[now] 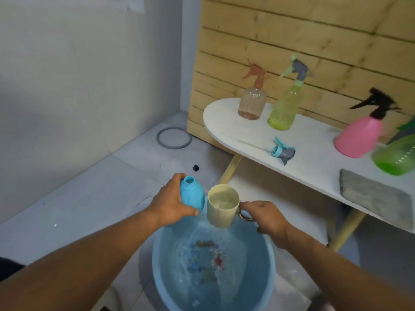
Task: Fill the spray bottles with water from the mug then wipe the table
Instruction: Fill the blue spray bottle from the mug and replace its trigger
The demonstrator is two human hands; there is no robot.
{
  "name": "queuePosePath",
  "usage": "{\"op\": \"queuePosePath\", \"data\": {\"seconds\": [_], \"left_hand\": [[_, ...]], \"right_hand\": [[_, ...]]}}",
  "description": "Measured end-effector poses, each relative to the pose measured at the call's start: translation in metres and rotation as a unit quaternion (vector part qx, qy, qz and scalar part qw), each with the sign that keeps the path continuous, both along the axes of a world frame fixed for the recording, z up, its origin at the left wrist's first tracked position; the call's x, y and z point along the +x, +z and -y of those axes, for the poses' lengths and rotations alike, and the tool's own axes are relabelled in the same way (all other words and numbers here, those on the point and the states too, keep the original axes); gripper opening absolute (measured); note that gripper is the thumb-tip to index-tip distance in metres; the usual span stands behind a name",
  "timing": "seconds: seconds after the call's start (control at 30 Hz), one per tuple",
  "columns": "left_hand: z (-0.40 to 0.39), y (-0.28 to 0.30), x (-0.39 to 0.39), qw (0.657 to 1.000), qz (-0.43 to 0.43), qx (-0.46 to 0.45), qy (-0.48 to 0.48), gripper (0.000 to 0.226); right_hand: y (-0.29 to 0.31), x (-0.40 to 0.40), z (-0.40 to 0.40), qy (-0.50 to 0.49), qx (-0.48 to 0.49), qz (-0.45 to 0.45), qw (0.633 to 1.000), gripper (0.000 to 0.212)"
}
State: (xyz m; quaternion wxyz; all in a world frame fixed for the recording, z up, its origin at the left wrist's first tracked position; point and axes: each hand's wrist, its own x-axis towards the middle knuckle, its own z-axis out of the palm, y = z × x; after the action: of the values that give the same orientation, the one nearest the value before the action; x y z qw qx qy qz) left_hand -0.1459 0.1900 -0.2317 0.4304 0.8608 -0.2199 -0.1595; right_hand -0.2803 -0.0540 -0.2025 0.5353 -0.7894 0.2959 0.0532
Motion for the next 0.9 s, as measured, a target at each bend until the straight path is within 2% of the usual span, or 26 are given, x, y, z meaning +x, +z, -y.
{"op": "queuePosePath", "data": {"seconds": [0.17, 0.37, 0.5, 0.63, 0.9], "left_hand": [[0.002, 0.05, 0.005, 0.997, 0.006, 0.033, -0.073, 0.104], [0.005, 0.093, -0.001, 0.989, 0.025, 0.046, -0.139, 0.094], [0.003, 0.101, -0.007, 0.987, 0.035, 0.037, -0.154, 0.088], [0.001, 0.093, -0.01, 0.98, 0.035, 0.075, -0.18, 0.093], [0.015, 0.074, -0.016, 0.978, 0.018, 0.082, -0.191, 0.098]], "right_hand": [[0.086, -0.001, -0.001, 0.005, -0.028, 0.064, 0.998, 0.031], [0.149, -0.004, -0.002, -0.011, -0.075, 0.105, 0.991, 0.034], [0.159, -0.008, -0.001, -0.015, -0.085, 0.125, 0.988, 0.038], [0.156, -0.009, -0.001, -0.009, -0.096, 0.133, 0.986, 0.038], [0.146, -0.004, 0.0, 0.003, -0.109, 0.122, 0.987, 0.038]]}}
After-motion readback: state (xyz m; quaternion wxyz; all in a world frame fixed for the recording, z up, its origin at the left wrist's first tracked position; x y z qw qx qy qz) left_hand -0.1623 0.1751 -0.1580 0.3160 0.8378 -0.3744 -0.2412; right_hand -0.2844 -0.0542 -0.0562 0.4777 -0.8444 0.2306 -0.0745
